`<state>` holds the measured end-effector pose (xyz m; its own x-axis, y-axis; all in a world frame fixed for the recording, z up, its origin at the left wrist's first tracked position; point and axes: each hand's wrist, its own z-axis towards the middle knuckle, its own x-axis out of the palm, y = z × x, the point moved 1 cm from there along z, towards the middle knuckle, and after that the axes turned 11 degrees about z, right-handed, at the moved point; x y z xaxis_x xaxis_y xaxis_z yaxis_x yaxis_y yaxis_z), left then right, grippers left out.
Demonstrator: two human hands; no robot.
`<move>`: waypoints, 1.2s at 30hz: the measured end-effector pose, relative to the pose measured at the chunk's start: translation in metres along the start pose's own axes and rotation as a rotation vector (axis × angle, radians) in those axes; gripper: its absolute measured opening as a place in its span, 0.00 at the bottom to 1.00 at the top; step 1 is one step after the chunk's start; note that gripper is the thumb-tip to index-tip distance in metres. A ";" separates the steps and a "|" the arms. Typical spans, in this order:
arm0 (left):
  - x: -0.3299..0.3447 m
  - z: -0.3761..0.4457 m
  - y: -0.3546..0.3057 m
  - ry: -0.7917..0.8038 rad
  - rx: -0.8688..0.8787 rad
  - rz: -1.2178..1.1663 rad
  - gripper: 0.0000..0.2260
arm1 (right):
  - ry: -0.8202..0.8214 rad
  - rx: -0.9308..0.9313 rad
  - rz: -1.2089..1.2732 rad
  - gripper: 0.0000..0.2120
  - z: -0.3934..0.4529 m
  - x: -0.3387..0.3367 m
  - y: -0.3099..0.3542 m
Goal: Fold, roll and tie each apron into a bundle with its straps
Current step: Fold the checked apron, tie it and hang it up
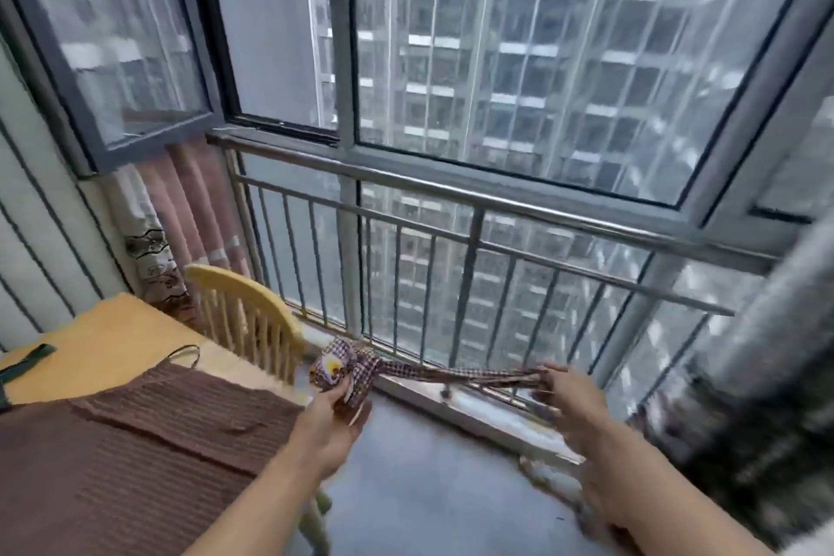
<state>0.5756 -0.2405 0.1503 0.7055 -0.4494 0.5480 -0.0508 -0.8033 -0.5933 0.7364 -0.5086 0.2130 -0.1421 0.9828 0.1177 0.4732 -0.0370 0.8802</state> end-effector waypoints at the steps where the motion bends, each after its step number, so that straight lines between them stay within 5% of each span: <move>1: 0.021 0.000 0.010 0.033 -0.007 0.003 0.08 | 0.023 0.034 0.067 0.12 -0.009 -0.023 0.010; 6: 0.126 0.000 0.055 0.157 -0.035 -0.017 0.09 | 0.300 0.224 0.264 0.07 -0.057 -0.136 0.063; 13: 0.237 0.011 0.141 0.266 -0.204 0.172 0.07 | 0.296 -0.100 0.675 0.10 -0.080 -0.202 0.127; 21: 0.353 -0.006 0.230 0.516 -0.426 0.549 0.05 | 0.259 -0.360 0.616 0.13 -0.088 -0.266 0.216; 25: 0.407 -0.035 0.264 0.751 -0.463 0.962 0.11 | 0.037 -0.481 0.346 0.20 -0.110 -0.305 0.257; 27: 0.450 -0.055 0.286 0.769 -0.200 1.149 0.10 | -0.079 -0.523 0.193 0.16 -0.139 -0.330 0.277; 28: 0.472 -0.062 0.292 0.797 -0.026 1.190 0.19 | -0.135 -0.522 0.112 0.13 -0.154 -0.337 0.285; 29: 0.496 -0.080 0.296 0.889 0.101 1.192 0.27 | -0.181 -0.528 0.033 0.10 -0.170 -0.348 0.292; 32: 0.576 -0.167 0.308 1.282 0.195 1.044 0.31 | -0.355 -0.575 -0.235 0.10 -0.217 -0.391 0.312; 36: 0.663 -0.286 0.327 1.632 0.169 0.923 0.15 | -0.648 -0.642 -0.466 0.10 -0.284 -0.466 0.342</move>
<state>0.8245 -0.9127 0.4884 -0.7806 -0.6233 -0.0473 0.1615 -0.1280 -0.9785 0.7173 -1.0309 0.5902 0.3945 0.8259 -0.4028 -0.0909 0.4713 0.8773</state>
